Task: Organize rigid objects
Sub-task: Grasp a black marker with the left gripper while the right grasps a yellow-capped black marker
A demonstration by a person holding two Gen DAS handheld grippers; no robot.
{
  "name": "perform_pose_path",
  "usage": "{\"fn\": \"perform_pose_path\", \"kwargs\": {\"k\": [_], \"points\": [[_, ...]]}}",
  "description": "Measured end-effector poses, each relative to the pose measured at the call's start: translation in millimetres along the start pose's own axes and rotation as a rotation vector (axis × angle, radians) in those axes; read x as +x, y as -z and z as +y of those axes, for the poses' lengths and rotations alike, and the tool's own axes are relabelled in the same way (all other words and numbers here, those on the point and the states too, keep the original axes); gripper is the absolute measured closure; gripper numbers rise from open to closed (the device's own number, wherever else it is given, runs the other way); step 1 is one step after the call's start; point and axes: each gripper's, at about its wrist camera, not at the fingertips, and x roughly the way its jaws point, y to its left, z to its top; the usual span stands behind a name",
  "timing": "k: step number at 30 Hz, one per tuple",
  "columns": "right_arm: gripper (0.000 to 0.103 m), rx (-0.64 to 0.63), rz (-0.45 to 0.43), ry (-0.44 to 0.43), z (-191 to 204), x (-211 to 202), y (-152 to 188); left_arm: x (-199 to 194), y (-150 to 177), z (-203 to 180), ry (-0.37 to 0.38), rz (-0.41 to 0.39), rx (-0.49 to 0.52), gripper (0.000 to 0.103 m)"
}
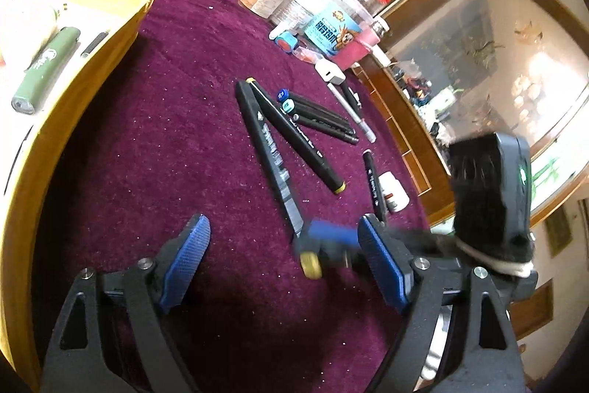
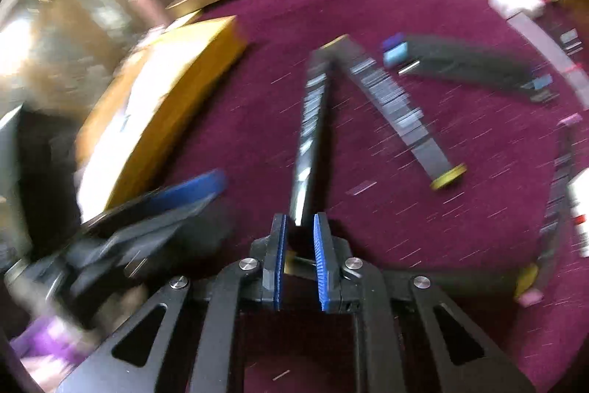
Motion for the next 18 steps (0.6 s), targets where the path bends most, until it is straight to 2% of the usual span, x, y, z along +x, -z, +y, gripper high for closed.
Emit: {"fn": "perform_pose_path", "kwargs": {"k": [1,4,8,10,14,16,17,18], "points": [[0.09,-0.007,0.015,-0.031,2.0,-2.0,4.8,-0.6,0.3,0.0,0.001,-0.002,-0.001,0.02],[0.089,-0.025,-0.035,0.012,0.6,-21.4,15.6,-0.1,1.5,-1.6,-0.005,-0.003,0.002,0.02],[0.079,0.039,-0.177,0.092,-23.4,-55.5,27.6,2.9,1.7,-7.3,-0.042,0.004,0.014,0.02],[0.07,0.105,-0.256,0.092,-42.5,-66.7,33.9,10.4,-1.1,-18.8,-0.116,0.031,0.059,0.02],[0.07,0.218,-0.337,0.053,-67.6,-70.8,47.6,43.1,-13.6,-42.6,-0.347,0.046,0.219,0.02],[0.07,0.251,-0.346,0.04,-74.2,-69.9,51.8,64.1,-22.5,-49.4,-0.466,0.044,0.296,0.021],[0.07,0.253,-0.346,0.045,-75.0,-70.6,53.6,70.1,-25.0,-49.6,-0.496,0.043,0.323,0.026],[0.07,0.249,-0.346,0.054,-74.6,-72.0,55.6,76.6,-26.6,-51.1,-0.53,0.043,0.367,0.036]]}}
